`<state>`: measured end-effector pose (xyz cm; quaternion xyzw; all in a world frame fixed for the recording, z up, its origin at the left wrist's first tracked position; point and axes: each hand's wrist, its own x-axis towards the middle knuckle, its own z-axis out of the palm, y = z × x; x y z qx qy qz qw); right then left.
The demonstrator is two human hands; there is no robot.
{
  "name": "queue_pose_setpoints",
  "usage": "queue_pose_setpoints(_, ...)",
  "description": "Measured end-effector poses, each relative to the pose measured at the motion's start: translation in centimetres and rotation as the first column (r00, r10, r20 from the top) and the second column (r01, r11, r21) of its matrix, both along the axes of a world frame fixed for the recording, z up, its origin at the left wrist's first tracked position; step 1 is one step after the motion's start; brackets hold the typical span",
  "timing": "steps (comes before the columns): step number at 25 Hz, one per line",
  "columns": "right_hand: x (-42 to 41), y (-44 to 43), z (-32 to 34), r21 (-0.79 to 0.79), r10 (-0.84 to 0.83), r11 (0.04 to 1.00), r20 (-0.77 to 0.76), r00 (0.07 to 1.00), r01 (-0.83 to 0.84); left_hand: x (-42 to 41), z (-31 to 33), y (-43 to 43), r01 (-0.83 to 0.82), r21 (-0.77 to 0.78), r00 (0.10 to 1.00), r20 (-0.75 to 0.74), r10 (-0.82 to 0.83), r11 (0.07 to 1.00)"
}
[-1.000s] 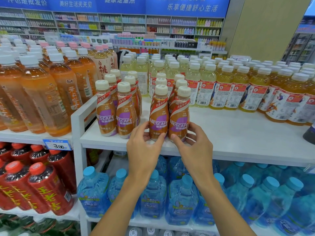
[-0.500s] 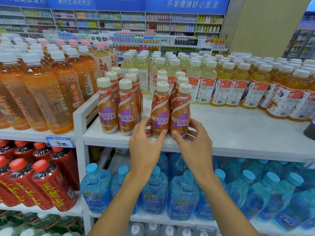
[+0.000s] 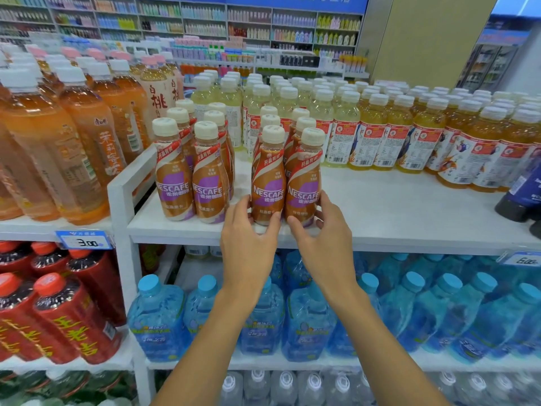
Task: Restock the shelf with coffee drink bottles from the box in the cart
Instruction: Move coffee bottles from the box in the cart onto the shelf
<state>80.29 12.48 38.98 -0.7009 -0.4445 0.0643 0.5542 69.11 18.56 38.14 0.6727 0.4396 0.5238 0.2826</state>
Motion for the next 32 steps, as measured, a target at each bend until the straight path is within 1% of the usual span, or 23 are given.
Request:
queue_pose_setpoints(4,-0.5,-1.9,0.4,-0.045,0.058,0.997,0.072,0.996,-0.055,-0.8,-0.2,-1.7,0.057,0.023,0.995,-0.078,-0.055,0.998)
queue_pose_setpoints(9,-1.0,-8.1,-0.5,-0.154,0.142,0.980,0.081,0.987,-0.128,-2.8,-2.6,-6.8,0.044,0.002,0.961,-0.272,-0.042,0.999)
queue_pose_setpoints(12,-1.2,-12.9,-2.9,-0.213,0.168,0.965,0.051,0.984,-0.154,-4.6,-4.9,-11.7,0.032,0.005,0.941,-0.337,-0.029,0.999)
queue_pose_setpoints(15,-1.6,-17.9,-6.7,-0.304,0.190,0.935,-0.001,0.982,-0.181,-6.8,-8.0,-17.3,-0.043,-0.017,0.930,-0.365,0.034,0.999)
queue_pose_setpoints(16,-2.0,-19.7,-8.3,-0.311,0.190,0.931,-0.026,0.981,-0.189,-7.5,-9.3,-19.3,-0.072,-0.037,0.926,-0.375,0.053,0.997)
queue_pose_setpoints(19,-3.3,-24.5,-13.1,-0.272,0.153,0.946,-0.113,0.982,-0.178,-10.1,-13.6,-25.3,-0.135,-0.183,0.933,-0.354,0.063,0.974)
queue_pose_setpoints(21,-4.6,-27.1,-16.5,-0.324,0.137,0.927,-0.183,0.973,-0.192,-12.6,-16.8,-29.2,-0.194,-0.294,0.934,-0.348,0.084,0.936)
queue_pose_setpoints(23,-6.4,-29.3,-20.0,-0.373,0.166,0.893,-0.247,0.955,-0.251,-15.5,-18.6,-33.1,-0.280,-0.395,0.905,-0.414,0.102,0.875)
queue_pose_setpoints(25,-8.3,-31.3,-22.9,-0.396,0.177,0.876,-0.264,0.948,-0.274,-18.2,-19.9,-36.5,-0.345,-0.436,0.883,-0.452,0.129,0.831)
queue_pose_setpoints(26,-9.3,-32.2,-23.5,-0.430,0.190,0.853,-0.271,0.944,-0.295,-19.6,-20.6,-38.2,-0.374,-0.454,0.877,-0.458,0.148,0.809)
queue_pose_setpoints(29,-12.9,-33.7,-24.7,-0.499,0.265,0.768,-0.322,0.909,-0.401,-24.4,-23.1,-42.5,-0.509,-0.524,0.845,-0.456,0.281,0.683)
queue_pose_setpoints(32,-17.2,-34.2,-26.3,-0.546,0.362,0.648,-0.392,0.846,-0.531,-28.7,-23.1,-46.0,-0.596,-0.557,0.801,-0.463,0.379,0.579)
